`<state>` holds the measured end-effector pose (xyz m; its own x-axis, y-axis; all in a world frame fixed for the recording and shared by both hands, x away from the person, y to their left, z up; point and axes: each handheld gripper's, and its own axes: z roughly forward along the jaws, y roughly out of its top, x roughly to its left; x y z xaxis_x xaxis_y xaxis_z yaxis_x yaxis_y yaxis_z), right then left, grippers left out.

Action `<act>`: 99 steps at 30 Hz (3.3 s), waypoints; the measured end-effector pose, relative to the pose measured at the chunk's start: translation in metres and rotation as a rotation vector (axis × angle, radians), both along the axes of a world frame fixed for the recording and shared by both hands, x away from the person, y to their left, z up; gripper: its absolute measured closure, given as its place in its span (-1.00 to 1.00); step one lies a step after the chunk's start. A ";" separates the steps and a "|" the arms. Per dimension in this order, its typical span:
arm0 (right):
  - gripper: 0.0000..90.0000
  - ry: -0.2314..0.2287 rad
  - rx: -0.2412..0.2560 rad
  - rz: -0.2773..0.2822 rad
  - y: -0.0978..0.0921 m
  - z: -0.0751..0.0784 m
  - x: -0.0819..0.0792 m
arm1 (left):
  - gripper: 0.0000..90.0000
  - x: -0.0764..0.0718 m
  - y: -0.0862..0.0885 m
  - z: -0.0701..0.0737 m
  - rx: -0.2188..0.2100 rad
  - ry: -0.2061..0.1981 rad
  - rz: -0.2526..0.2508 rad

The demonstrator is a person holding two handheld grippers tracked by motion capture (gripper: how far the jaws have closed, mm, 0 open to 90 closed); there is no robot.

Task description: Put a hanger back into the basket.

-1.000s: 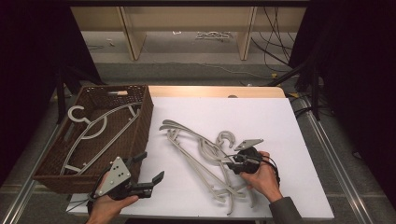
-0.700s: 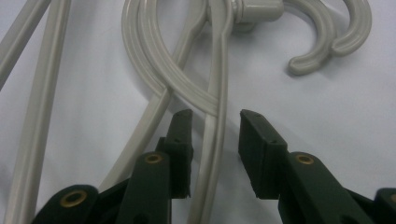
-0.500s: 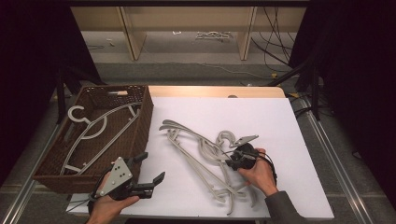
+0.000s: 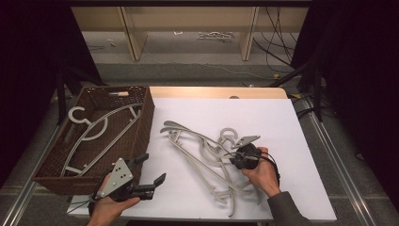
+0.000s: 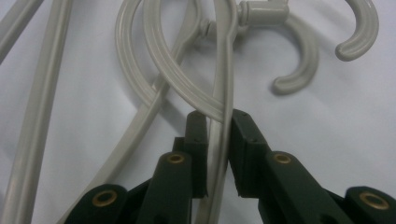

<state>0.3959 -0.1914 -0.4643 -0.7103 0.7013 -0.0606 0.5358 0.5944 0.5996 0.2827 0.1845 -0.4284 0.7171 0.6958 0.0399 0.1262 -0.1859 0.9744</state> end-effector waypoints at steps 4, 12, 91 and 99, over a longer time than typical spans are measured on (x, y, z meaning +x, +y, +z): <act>0.78 -0.026 -0.003 0.016 -0.003 0.007 -0.002 | -0.63 0.000 0.001 0.000 0.004 -0.003 0.002; 0.81 -0.094 0.024 0.054 -0.008 0.015 -0.006 | -0.62 0.000 0.001 0.000 0.013 -0.001 0.009; 0.44 -0.261 -0.049 0.241 -0.001 0.064 -0.075 | 0.79 0.076 -0.125 0.038 0.569 0.240 -0.452; -0.13 -0.287 0.217 0.040 -0.012 0.073 -0.070 | 0.82 0.083 -0.115 0.045 0.505 0.250 -0.358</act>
<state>0.3260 -0.2036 -0.3911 -0.7135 0.6914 -0.1140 0.3062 0.4540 0.8367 0.3661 0.0696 -0.3833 0.9302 0.3529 0.1009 0.1831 -0.6844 0.7057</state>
